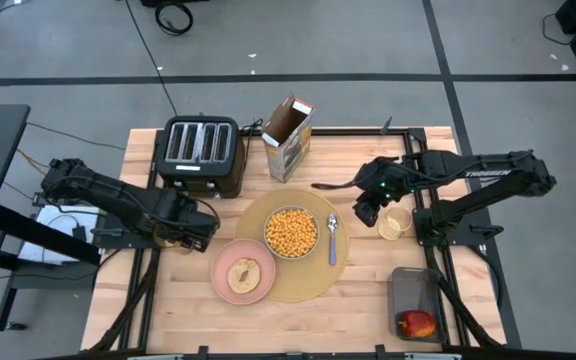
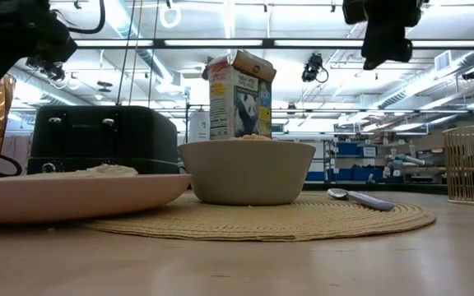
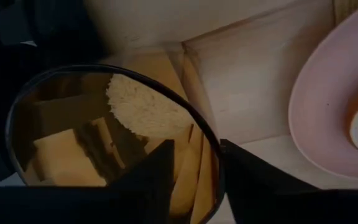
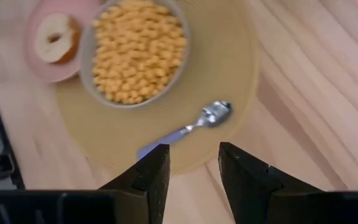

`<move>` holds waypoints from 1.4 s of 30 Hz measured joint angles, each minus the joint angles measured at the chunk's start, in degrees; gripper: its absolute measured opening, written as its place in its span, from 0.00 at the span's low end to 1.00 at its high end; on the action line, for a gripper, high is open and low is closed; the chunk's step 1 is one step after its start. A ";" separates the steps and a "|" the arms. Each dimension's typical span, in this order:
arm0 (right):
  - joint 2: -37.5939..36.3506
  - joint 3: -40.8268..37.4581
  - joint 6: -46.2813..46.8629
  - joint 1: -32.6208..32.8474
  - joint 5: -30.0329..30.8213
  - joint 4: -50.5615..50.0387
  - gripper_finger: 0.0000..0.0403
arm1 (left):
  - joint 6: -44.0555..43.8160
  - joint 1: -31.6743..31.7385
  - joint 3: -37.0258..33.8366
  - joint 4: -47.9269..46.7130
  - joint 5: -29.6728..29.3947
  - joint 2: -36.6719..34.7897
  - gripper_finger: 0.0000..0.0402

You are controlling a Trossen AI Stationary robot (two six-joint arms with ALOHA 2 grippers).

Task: Arrange a breakfast setting
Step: Put the yellow cup on the brown placemat to the top right of the gray bowl

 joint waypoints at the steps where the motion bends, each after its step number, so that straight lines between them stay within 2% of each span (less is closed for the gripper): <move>1: 0.00 0.00 -1.30 0.53 -0.10 0.67 0.37 | 0.27 0.00 0.00 0.00 0.00 0.00 0.30; 7: -0.02 0.00 -6.76 2.72 0.97 4.46 0.37 | 0.27 -0.02 0.00 0.05 -0.05 0.00 0.11; 10: -0.02 0.00 -11.37 3.02 -1.21 6.23 0.36 | 0.84 -0.04 0.10 0.18 0.22 0.00 0.04; 15: -0.02 -0.02 -20.39 3.02 -3.99 12.04 0.36 | 3.35 -0.72 4.80 -1.43 0.17 0.02 0.03; 19: 0.04 -0.02 -26.10 3.02 -3.83 22.45 0.36 | 6.59 -0.87 10.79 -4.27 -1.98 0.02 0.03; 23: 2.98 0.00 -32.38 3.02 -3.25 32.88 0.40 | 14.09 -0.85 18.26 -2.88 -5.59 0.07 0.03; 27: 8.25 -0.02 -32.39 3.02 -3.93 42.36 0.50 | 21.77 -0.83 25.17 -4.36 -9.17 1.16 0.03; 32: 16.29 0.60 -29.62 3.02 -7.65 54.13 0.68 | 40.64 -2.19 32.01 -3.31 -12.55 3.61 0.03; 35: 21.87 4.49 -29.91 3.15 -8.91 54.42 0.79 | 51.39 -2.40 35.13 -2.43 -12.55 5.45 0.03; 42: 33.53 15.20 -32.84 2.70 -12.76 54.26 0.97 | 67.17 -1.95 38.91 -2.87 -11.89 9.74 0.03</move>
